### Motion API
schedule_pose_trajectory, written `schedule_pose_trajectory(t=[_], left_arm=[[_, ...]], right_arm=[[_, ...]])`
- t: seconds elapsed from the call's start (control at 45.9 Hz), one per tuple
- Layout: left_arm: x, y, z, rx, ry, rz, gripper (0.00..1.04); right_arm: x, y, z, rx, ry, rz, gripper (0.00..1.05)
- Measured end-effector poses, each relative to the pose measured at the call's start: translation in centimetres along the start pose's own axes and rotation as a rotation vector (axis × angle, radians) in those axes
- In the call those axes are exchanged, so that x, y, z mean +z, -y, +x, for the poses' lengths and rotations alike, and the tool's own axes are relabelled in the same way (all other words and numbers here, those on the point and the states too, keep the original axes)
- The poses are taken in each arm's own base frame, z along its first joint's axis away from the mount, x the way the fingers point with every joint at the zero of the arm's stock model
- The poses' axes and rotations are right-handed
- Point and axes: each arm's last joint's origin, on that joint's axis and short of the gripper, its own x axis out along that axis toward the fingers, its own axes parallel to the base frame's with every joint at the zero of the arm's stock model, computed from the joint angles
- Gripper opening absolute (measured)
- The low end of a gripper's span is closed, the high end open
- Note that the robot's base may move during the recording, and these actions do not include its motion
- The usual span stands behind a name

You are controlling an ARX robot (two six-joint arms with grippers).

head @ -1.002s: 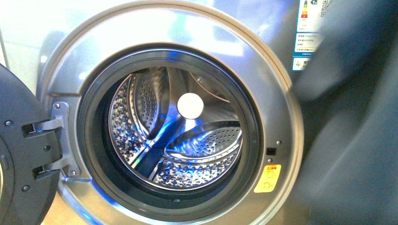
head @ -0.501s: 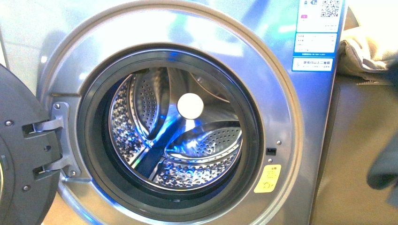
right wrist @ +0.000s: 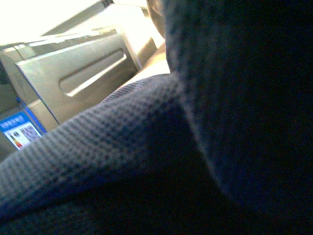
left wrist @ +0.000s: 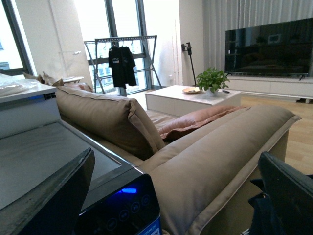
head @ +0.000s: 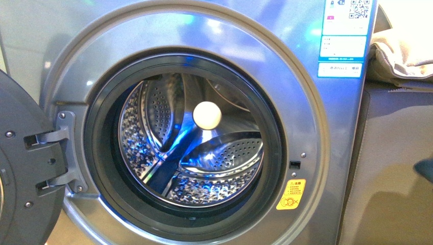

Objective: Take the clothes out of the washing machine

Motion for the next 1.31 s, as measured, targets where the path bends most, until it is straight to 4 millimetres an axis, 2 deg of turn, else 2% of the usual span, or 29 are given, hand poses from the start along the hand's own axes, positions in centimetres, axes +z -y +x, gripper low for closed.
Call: schedule_pose_trajectory(t=[0.022, 0.044, 0.109, 0.131, 0.196, 0.305, 0.327, 0.37, 0.392, 0.436, 0.545, 0.567, 0.61, 0.719, 0.741, 0.763, 0.784, 0.806, 0.828, 0.893, 0.937, 0.959, 0.981, 1.089, 1.133, 1.155, 1.177, 1.198, 1.307], left_arm=[[0.0, 0.0, 0.0, 0.000, 0.000, 0.000, 0.89], [0.0, 0.0, 0.0, 0.000, 0.000, 0.000, 0.97], [0.0, 0.0, 0.0, 0.000, 0.000, 0.000, 0.97], [0.0, 0.0, 0.0, 0.000, 0.000, 0.001, 1.03], [0.0, 0.0, 0.0, 0.000, 0.000, 0.002, 1.03], [0.0, 0.0, 0.0, 0.000, 0.000, 0.003, 0.99], [0.0, 0.0, 0.0, 0.000, 0.000, 0.004, 0.90], [0.0, 0.0, 0.0, 0.000, 0.000, 0.004, 0.90], [0.0, 0.0, 0.0, 0.000, 0.000, 0.004, 0.83], [0.0, 0.0, 0.0, 0.000, 0.000, 0.004, 0.81], [0.0, 0.0, 0.0, 0.000, 0.000, 0.003, 0.89], [0.0, 0.0, 0.0, 0.000, 0.000, 0.005, 0.97], [0.0, 0.0, 0.0, 0.000, 0.000, 0.006, 1.03], [0.0, 0.0, 0.0, 0.000, 0.000, 0.009, 1.03], [0.0, 0.0, 0.0, 0.000, 0.000, 0.009, 0.96], [0.0, 0.0, 0.0, 0.000, 0.000, 0.009, 0.96], [0.0, 0.0, 0.0, 0.000, 0.000, 0.009, 0.86], [0.0, 0.0, 0.0, 0.000, 0.000, 0.009, 0.86], [0.0, 0.0, 0.0, 0.000, 0.000, 0.009, 0.77], [0.0, 0.0, 0.0, 0.000, 0.000, 0.009, 0.77], [0.0, 0.0, 0.0, 0.000, 0.000, 0.009, 0.93], [0.0, 0.0, 0.0, 0.000, 0.000, 0.009, 0.93], [0.0, 0.0, 0.0, 0.000, 0.000, 0.008, 1.00], [0.0, 0.0, 0.0, 0.000, 0.000, 0.011, 1.03], [0.0, 0.0, 0.0, 0.000, 0.000, 0.011, 1.00], [0.0, 0.0, 0.0, 0.000, 0.000, 0.012, 0.91], [0.0, 0.0, 0.0, 0.000, 0.000, 0.012, 0.91], [0.0, 0.0, 0.0, 0.000, 0.000, 0.011, 0.83], [0.0, 0.0, 0.0, 0.000, 0.000, 0.011, 0.79]], right_arm=[[-0.5, 0.2, -0.2, -0.006, -0.011, 0.003, 0.08], [-0.8, 0.3, -0.3, -0.011, -0.015, 0.008, 0.08], [-2.1, 0.9, -0.7, -0.028, -0.045, 0.020, 0.08], [-3.0, 1.2, -1.0, -0.040, -0.064, 0.027, 0.08], [-5.4, 2.0, -1.4, -0.067, -0.116, 0.047, 0.08], [-8.7, 3.2, -1.7, -0.101, -0.187, 0.066, 0.08], [-9.1, 3.3, -1.7, -0.105, -0.195, 0.073, 0.08], [-10.8, 3.8, -1.8, -0.121, -0.233, 0.085, 0.08], [-11.2, 3.9, -1.8, -0.125, -0.241, 0.087, 0.08], [-12.5, 4.2, -1.8, -0.139, -0.272, 0.101, 0.08], [-15.5, 4.7, -1.7, -0.157, -0.347, 0.126, 0.08], [-16.1, 4.8, -1.7, -0.158, -0.363, 0.130, 0.10], [-17.3, 4.9, -1.7, -0.163, -0.401, 0.155, 0.18], [-19.8, 4.6, -2.3, -0.160, -0.484, 0.236, 0.43], [-20.1, 4.4, -2.5, -0.154, -0.498, 0.256, 0.48], [-20.3, 4.3, -2.6, -0.149, -0.507, 0.270, 0.52], [-20.4, 4.1, -2.8, -0.143, -0.514, 0.282, 0.55], [-20.5, 3.9, -3.0, -0.135, -0.521, 0.298, 0.61], [-20.5, 3.5, -3.1, -0.123, -0.525, 0.310, 0.66], [-20.3, 2.8, -3.4, -0.096, -0.524, 0.327, 0.76], [-20.2, 2.2, -3.7, -0.075, -0.526, 0.348, 0.85], [-20.0, 1.7, -3.9, -0.062, -0.525, 0.360, 0.90], [-19.8, 1.1, -4.0, -0.044, -0.521, 0.368, 0.97], [-18.2, -0.8, -4.2, 0.007, -0.457, 0.344, 0.97], [-17.0, -1.8, -4.2, 0.038, -0.391, 0.278, 0.97], [-16.2, -2.6, -4.2, 0.059, -0.345, 0.239, 0.97], [-15.6, -3.1, -4.3, 0.075, -0.311, 0.203, 0.97], [-14.6, -3.9, -4.3, 0.096, -0.253, 0.151, 0.97], [-11.8, -7.0, -4.7, 0.182, -0.060, -0.013, 0.97]])
